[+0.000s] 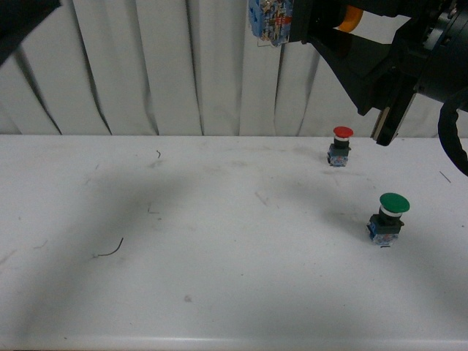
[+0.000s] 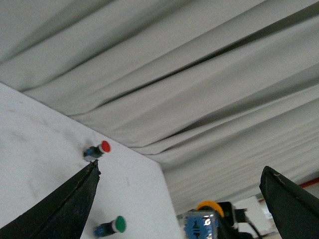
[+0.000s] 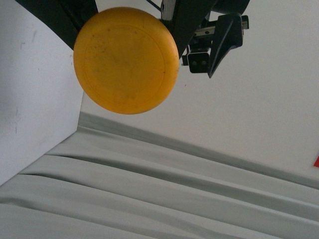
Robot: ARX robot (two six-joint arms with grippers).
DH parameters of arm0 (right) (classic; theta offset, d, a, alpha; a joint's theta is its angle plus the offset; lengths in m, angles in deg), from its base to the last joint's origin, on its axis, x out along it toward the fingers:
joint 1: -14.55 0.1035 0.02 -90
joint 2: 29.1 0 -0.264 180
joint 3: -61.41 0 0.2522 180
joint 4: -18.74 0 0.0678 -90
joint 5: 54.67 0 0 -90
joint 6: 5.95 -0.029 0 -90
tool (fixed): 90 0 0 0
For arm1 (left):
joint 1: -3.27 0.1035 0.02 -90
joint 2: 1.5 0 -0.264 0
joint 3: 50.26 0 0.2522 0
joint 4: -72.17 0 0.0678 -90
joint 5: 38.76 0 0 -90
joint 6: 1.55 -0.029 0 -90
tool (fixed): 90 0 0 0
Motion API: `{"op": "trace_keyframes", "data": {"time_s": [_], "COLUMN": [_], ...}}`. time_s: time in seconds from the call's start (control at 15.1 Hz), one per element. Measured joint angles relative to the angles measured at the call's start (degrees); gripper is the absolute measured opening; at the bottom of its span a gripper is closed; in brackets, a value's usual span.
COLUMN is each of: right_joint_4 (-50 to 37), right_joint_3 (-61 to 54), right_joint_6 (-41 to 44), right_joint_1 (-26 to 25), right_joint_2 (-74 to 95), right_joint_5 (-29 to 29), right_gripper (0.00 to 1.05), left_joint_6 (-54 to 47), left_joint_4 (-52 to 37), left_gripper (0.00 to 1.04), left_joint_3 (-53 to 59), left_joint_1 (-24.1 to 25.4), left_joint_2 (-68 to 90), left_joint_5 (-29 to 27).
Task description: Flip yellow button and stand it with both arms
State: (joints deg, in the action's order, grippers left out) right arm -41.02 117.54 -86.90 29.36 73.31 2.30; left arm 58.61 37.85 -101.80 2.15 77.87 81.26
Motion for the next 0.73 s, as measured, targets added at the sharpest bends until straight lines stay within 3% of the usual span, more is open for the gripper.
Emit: {"op": "trace_keyframes", "data": {"time_s": [0.13, 0.4, 0.66, 0.73], "right_joint_4": [0.0, 0.02, -0.2, -0.09], "right_joint_3": [0.0, 0.0, 0.0, 0.0], "right_joint_6": [-0.02, -0.11, -0.66, -0.94], "right_joint_1": [0.0, -0.35, -0.57, -0.57], "right_joint_2": [0.0, 0.52, 1.05, 1.51], "right_joint_5": [0.02, 0.28, 0.57, 1.14], "right_gripper": [0.28, 0.28, 0.28, 0.28], "left_joint_6": [-3.8, -20.31, -40.85, -47.34], "left_joint_4": [3.15, 14.56, 27.61, 23.41], "left_gripper": [0.98, 0.98, 0.98, 0.91], "left_joint_3": [0.66, 5.25, 5.77, 7.26], "left_joint_1": [2.1, 14.34, 32.33, 36.15], "left_joint_2": [-1.95, -10.16, -21.53, -23.5], "left_joint_5": [1.36, 5.75, 12.83, 9.22]}}
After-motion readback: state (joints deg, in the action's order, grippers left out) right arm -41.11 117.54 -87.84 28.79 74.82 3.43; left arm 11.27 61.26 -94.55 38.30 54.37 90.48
